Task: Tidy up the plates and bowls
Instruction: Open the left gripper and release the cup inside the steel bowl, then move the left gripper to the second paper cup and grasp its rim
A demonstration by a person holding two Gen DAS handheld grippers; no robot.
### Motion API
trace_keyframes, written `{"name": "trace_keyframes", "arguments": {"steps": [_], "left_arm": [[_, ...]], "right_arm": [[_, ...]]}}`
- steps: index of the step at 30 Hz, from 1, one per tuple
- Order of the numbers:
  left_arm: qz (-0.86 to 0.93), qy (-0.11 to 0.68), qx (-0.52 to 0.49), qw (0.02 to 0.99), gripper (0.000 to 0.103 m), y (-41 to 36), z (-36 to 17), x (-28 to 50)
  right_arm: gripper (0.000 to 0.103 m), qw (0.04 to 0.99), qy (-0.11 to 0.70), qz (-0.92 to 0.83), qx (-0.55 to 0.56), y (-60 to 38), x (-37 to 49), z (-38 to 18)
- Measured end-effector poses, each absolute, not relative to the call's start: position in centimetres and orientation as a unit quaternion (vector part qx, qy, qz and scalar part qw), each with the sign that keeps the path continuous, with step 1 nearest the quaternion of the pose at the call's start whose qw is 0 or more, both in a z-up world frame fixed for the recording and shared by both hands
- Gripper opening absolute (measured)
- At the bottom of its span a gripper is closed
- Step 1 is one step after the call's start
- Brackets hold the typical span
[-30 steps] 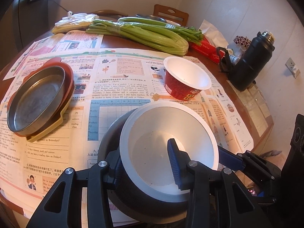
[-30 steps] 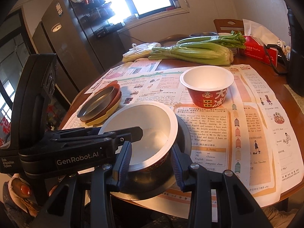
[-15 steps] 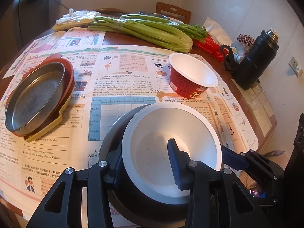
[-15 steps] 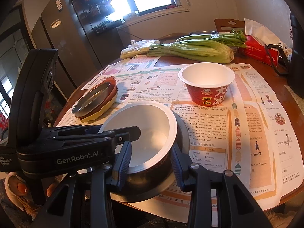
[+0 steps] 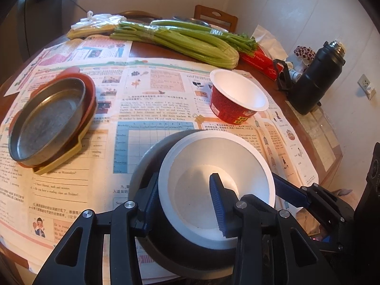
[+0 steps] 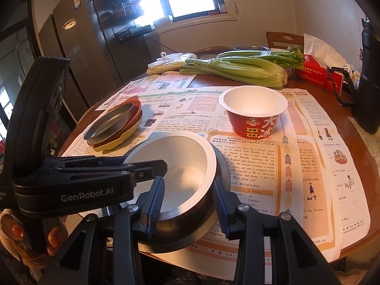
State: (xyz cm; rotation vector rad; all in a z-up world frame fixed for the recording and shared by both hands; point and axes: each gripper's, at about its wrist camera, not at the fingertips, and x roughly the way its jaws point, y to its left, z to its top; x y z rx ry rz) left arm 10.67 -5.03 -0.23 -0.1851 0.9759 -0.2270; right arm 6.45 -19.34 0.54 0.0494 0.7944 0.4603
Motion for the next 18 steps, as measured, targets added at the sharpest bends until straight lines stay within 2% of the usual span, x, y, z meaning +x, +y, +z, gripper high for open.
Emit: {"name": "trace_keyframes", "arguments": {"steps": [11, 18], "left_arm": [[-0.104, 0.443, -0.101, 0.884, 0.044, -3.0, 1.2, 9.2], [-0.103, 0.426, -0.107, 0.892, 0.055, -2.3, 2.3, 8.7]], "right_arm": [[0.042, 0.904, 0.371, 0.209, 0.023, -19.9, 6.3, 1.4], [0.042, 0.91, 0.362, 0.201, 0.036, -20.7, 6.3, 2.1]]}}
